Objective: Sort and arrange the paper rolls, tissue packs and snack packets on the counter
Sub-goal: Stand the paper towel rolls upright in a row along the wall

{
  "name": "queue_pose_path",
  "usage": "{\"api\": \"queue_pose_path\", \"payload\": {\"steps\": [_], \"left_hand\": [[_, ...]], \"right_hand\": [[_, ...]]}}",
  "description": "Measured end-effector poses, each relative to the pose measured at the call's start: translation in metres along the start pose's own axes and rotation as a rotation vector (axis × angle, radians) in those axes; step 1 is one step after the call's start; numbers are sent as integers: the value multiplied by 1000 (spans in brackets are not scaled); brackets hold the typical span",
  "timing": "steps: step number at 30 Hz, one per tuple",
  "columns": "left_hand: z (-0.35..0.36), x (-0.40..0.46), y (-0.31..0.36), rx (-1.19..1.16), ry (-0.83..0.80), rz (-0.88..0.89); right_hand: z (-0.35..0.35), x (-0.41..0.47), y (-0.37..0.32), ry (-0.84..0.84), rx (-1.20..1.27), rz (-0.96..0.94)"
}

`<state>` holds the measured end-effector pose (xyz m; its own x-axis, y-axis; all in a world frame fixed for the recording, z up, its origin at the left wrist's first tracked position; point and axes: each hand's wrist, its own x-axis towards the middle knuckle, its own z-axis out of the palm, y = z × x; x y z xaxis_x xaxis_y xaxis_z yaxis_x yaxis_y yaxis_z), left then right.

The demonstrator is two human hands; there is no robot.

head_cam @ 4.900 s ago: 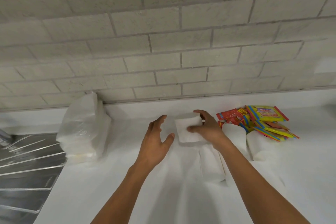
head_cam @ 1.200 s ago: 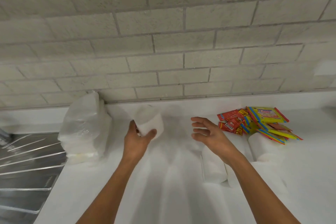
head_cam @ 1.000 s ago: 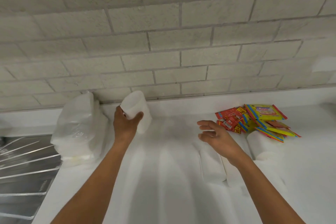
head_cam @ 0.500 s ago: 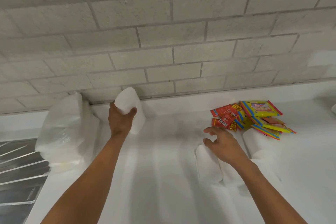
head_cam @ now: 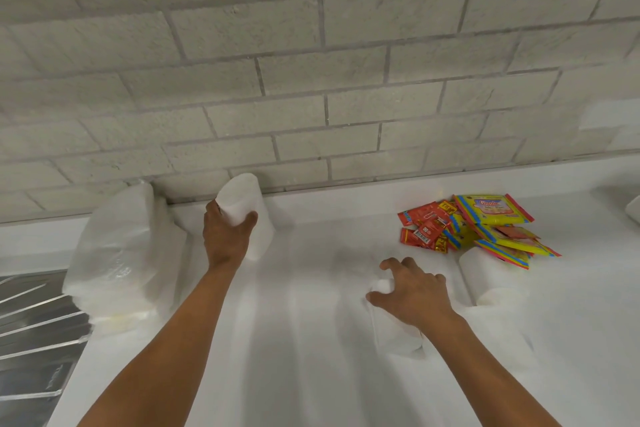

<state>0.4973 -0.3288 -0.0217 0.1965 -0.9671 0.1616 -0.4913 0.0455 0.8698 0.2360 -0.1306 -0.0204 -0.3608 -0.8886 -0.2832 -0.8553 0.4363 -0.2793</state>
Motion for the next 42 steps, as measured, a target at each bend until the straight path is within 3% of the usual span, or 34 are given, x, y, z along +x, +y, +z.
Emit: {"api": "queue_pose_path", "payload": {"steps": [11, 18, 22, 29, 32, 38, 42], "left_hand": [[-8, -8, 2, -80, -39, 2], [-26, -80, 5, -220, -4, 5], [-23, -120, -1, -254, -172, -18], [-25, -162, 9, -232, -621, 15], [-28, -174, 21, -197, -710, 62], [-28, -196, 29, -191, -609, 45], [-21, -195, 25, -159, -530, 5]], "right_hand": [[2, 5, -2, -8, 161, -74], [-4, -3, -8, 86, 432, -256], [-7, -9, -15, 133, 544, -349], [-24, -34, -30, 116, 679, -512], [-32, -46, -35, 87, 714, -593], [-21, -65, -40, 60, 743, -681], [-7, -62, -30, 112, 728, -589]]}}
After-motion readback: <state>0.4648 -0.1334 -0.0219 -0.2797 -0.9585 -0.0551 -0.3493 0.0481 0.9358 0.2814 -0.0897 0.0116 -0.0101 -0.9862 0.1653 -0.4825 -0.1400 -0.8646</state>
